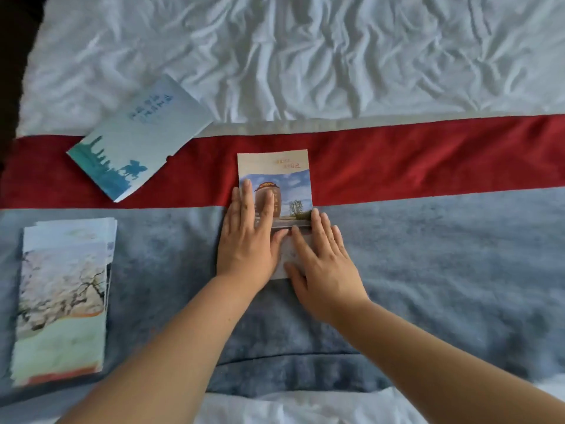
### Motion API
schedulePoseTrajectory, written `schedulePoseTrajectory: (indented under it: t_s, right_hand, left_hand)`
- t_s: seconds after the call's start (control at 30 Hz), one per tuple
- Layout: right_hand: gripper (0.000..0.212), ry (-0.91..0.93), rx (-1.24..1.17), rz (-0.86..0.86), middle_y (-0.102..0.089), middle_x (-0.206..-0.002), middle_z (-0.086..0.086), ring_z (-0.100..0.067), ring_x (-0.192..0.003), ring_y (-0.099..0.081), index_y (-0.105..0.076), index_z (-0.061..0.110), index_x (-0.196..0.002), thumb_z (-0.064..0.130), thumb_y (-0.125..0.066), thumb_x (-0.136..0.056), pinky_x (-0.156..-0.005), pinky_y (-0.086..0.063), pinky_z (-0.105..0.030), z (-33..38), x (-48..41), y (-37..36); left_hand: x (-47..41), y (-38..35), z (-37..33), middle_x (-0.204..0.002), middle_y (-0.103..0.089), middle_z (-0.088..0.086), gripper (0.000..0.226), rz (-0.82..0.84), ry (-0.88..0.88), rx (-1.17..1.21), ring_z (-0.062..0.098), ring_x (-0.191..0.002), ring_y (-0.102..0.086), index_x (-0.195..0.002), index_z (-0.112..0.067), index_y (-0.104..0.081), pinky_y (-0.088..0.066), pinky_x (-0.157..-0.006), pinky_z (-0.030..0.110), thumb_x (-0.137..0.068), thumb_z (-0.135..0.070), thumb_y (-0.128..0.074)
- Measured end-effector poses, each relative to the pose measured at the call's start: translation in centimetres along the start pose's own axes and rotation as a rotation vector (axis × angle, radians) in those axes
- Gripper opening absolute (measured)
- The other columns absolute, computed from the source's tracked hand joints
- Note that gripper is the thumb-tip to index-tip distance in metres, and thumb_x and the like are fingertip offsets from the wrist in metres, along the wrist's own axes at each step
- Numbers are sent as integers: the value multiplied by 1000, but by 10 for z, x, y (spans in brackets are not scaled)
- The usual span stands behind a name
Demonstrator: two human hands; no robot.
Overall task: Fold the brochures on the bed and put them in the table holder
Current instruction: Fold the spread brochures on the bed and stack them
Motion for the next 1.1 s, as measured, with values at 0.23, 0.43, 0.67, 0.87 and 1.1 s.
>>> schedulePoseTrajectory:
  t_s: [0.23, 0.43, 0.67, 0.87, 1.1]
  right_hand:
    - [68, -110, -310, -81, -5, -170, -13, -32, -154, -19, -38, 26, -157, 18, -66, -97, -119, -33, -42, 109, -29, -20]
    - [63, -162, -629, -121, -27, -150, 4, 25, -101, -44, -48, 24, -150, -4, -59, -95, -87, -36, 6, 179, -42, -20]
    - [58, 50, -529, 36, -25, -152, 0, -18, -113, -60, -49, 20, -148, 4, -65, -95, -101, -53, -30, 279, -29, -62]
    - [62, 78, -380, 90, -15, -155, -3, -25, -124, -54, -37, 20, -153, 7, -63, -98, -94, -55, -26, 314, -27, -99]
    - [87, -9, -223, 93, 4, -158, -5, -29, -143, -15, 4, 15, -163, 7, -54, -99, -115, -38, -33, 320, -22, -119]
  left_hand:
    - [18, 52, 83, -170, -9, 9, 66, -111, 124, 297, 31, -150, -21, -154, -5, -39, -28, -119, 33, -96, -14, -68]
    - [67, 100, 162, -156, -42, 18, 46, -339, 140, 371, 37, -140, -45, -144, 6, -49, -39, -115, 39, -98, 8, -51]
    - [148, 108, 257, -156, -40, 19, 46, -333, 246, 230, 36, -143, -41, -144, 2, -51, -33, -116, 37, -98, 0, -57]
    - [170, 89, 292, -161, -32, 17, 49, -232, 281, 239, 34, -147, -33, -147, 0, -49, -34, -118, 41, -99, -4, -58]
    - [171, 76, 299, -163, -30, 16, 48, -225, 236, 254, 39, -150, -28, -147, -3, -50, -33, -120, 53, -100, -8, -57]
Point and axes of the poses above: each hand's wrist, its own x-axis away from the middle knuckle, its own y-axis out of the back of the hand, z = x × y, the point moved 4 cm from there along -x, towards the middle knuckle
